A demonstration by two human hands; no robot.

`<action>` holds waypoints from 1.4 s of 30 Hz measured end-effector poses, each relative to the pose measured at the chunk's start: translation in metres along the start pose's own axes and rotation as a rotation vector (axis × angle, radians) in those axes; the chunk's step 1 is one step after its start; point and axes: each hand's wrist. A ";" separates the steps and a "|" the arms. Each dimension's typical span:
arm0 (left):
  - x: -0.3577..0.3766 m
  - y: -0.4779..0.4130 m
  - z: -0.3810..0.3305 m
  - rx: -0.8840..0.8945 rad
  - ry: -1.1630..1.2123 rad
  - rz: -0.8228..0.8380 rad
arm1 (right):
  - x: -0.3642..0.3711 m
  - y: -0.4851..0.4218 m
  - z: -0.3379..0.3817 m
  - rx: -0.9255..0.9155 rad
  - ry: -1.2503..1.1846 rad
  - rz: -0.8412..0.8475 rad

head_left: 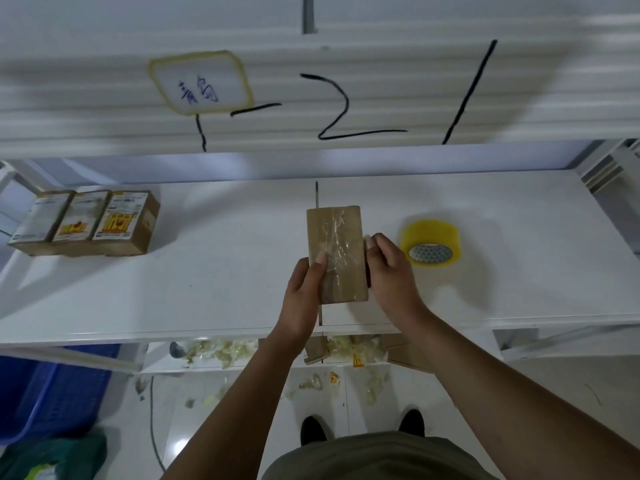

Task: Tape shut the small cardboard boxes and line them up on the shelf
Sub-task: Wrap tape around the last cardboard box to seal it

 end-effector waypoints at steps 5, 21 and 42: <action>-0.002 0.008 0.000 -0.009 0.022 0.073 | 0.006 0.014 0.007 0.295 -0.299 0.078; 0.010 0.047 0.008 -0.071 0.014 -0.109 | 0.022 0.068 0.016 0.423 -0.627 -0.008; 0.019 0.114 0.004 0.052 -0.193 -0.264 | 0.012 0.124 0.004 0.092 -0.107 0.061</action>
Point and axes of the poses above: each hand's wrist, its own y-axis away from the middle knuckle, its own x-axis out of the palm, z = x × y, and after that the axes turned 1 degree about -x, right-handed
